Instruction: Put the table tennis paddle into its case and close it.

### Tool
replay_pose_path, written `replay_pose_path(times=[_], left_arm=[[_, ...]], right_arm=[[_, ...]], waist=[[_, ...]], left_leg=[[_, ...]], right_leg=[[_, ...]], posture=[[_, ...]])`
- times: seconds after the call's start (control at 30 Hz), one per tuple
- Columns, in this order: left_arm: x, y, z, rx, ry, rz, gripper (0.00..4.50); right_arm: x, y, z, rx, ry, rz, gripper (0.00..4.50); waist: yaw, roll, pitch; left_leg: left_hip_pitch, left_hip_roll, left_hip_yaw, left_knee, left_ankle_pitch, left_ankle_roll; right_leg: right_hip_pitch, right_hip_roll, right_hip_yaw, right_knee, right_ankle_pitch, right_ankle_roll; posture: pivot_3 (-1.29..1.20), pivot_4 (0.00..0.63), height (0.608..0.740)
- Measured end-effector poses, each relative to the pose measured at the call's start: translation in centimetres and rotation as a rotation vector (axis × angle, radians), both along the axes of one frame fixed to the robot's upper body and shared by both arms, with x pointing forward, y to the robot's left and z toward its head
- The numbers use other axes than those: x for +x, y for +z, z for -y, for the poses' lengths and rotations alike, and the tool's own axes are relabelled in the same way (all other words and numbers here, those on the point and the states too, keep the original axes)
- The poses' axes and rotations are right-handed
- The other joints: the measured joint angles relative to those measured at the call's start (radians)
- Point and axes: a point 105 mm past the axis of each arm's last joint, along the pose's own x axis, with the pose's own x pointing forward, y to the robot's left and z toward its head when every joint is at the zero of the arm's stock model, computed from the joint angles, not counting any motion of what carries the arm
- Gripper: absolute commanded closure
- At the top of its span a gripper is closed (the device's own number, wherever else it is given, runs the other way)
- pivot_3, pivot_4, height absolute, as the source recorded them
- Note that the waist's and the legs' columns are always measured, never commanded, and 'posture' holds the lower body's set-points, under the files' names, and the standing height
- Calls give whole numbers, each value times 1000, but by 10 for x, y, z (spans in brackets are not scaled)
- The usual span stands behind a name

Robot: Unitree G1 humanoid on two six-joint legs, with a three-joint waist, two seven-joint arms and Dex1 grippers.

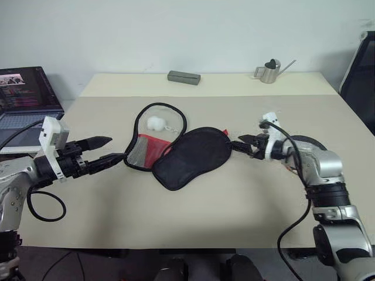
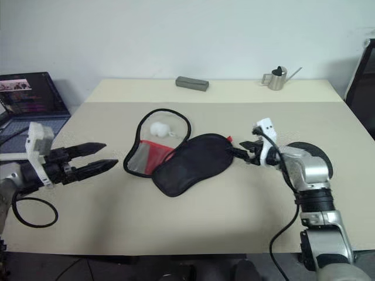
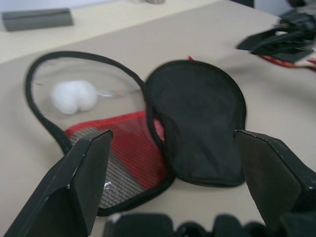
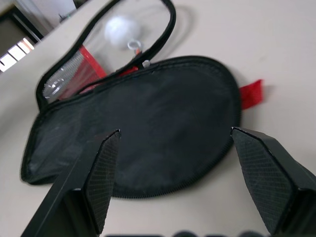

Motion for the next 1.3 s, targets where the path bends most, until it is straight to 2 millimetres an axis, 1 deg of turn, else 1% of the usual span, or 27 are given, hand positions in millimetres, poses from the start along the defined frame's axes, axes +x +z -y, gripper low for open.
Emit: replay_pose_path(times=[0.07, 0.2, 0.27, 0.37, 0.43, 0.53, 0.63, 0.73, 0.8, 0.83, 0.87, 0.9, 1.03, 1.07, 1.17, 1.3], left_arm=[[2, -3, 0, 15, -6, -9, 206], [5, -3, 3, 29, -16, -7, 206], [6, -2, 4, 31, -22, -3, 206], [6, -2, 6, 35, -29, 2, 206], [6, -1, 6, 36, -29, 6, 206], [6, -1, 5, 37, -25, 8, 206], [6, -2, 5, 39, -22, 6, 206], [5, -3, 5, 41, -22, 4, 206], [5, -5, 5, 42, -21, -1, 206], [4, -7, 4, 42, -19, -6, 206], [4, -7, 4, 43, -19, -7, 206], [4, -7, 4, 43, -19, -7, 206], [3, -6, 5, 47, -21, -3, 206], [3, -7, 5, 48, -21, -3, 206], [1, -10, 5, 47, -19, -13, 206], [-1, -12, 8, 55, -29, -15, 206]], right_arm=[[9, -8, -6, -15, -44, -33, 620], [19, -31, -10, -69, -114, -75, 620], [23, -38, -10, -88, -140, -76, 620], [33, -38, -10, -115, -181, -41, 620], [34, -38, -10, -117, -190, -33, 620], [33, -38, -15, -121, -177, -29, 620], [28, -40, -24, -136, -138, -16, 620], [24, -42, -31, -154, -109, -7, 1188], [21, -44, -37, -167, -81, -2, 1897], [18, -45, -42, -180, -58, 3, 2322], [16, -47, -44, -191, -48, 8, 2622], [15, -47, -46, -215, -38, 21, 2917], [12, -49, -50, -254, -7, 45, 4332], [12, -48, -51, -258, -2, 52, 4462], [16, -46, -48, -277, 0, 65, 4462], [26, -37, -42, -312, 9, 84, 4462]], waist=[[0, 0, 0], [-1, 0, 0], [-4, 0, 0], [-9, 0, 0], [-14, 0, 0], [-19, 0, 0], [-24, 0, 0], [-25, 0, 0], [-25, 0, 0], [-25, 0, 0], [-25, 0, 0], [-25, 0, 0], [-24, 0, 0], [-24, 0, 0], [-24, 0, 0], [-24, 0, 0]], left_leg=[[-1, 0, 0, 0, 0, 0], [-6, 0, 1, 1, 2, -3], [-6, 0, 2, 0, 2, -3], [-6, 0, 2, 1, 2, -3], [-5, 0, 2, 1, 2, -3], [-5, 0, 1, 1, 2, -3], [-5, 0, 2, 1, 2, -3], [-5, 0, 1, 1, 2, -3], [-5, 0, 1, 1, 2, -3], [-5, 0, 1, 1, 2, -3], [-5, 0, 1, 1, 2, -3], [-5, 0, 1, 1, 2, -3], [-5, 0, 1, 1, 2, -3], [-5, 0, 1, 1, 2, -3], [-5, 0, 1, 1, 2, -3], [-5, 0, 1, 1, 2, -3]], right_leg=[[-1, 0, 0, 0, 0, 0], [-8, 0, 1, 3, 0, 0], [-8, 0, 2, 4, 0, 0], [-8, 0, 2, 4, 0, 0], [-8, 0, 2, 4, 0, 0], [-8, 0, 2, 4, 0, 0], [-8, 0, 2, 4, 0, 0], [-9, 0, 2, 5, 0, 0], [-9, 1, 2, 5, 0, 0], [-9, 0, 2, 5, 0, 0], [-9, 0, 2, 5, 0, 0], [-9, 0, 2, 5, 0, 0], [-9, 0, 2, 5, 0, 0], [-9, 0, 2, 5, 0, 0], [-9, 0, 2, 5, 0, 0], [-9, 0, 2, 5, 0, 0]], posture=[[0, 150, 740], [0, 150, 740], [0, 150, 740], [0, 150, 740], [0, 150, 740], [0, 150, 740], [0, 150, 740], [0, 150, 740], [0, 150, 740], [0, 150, 740], [0, 150, 740], [0, 150, 740], [0, 150, 740], [0, 150, 740], [0, 150, 740], [0, 150, 740]])
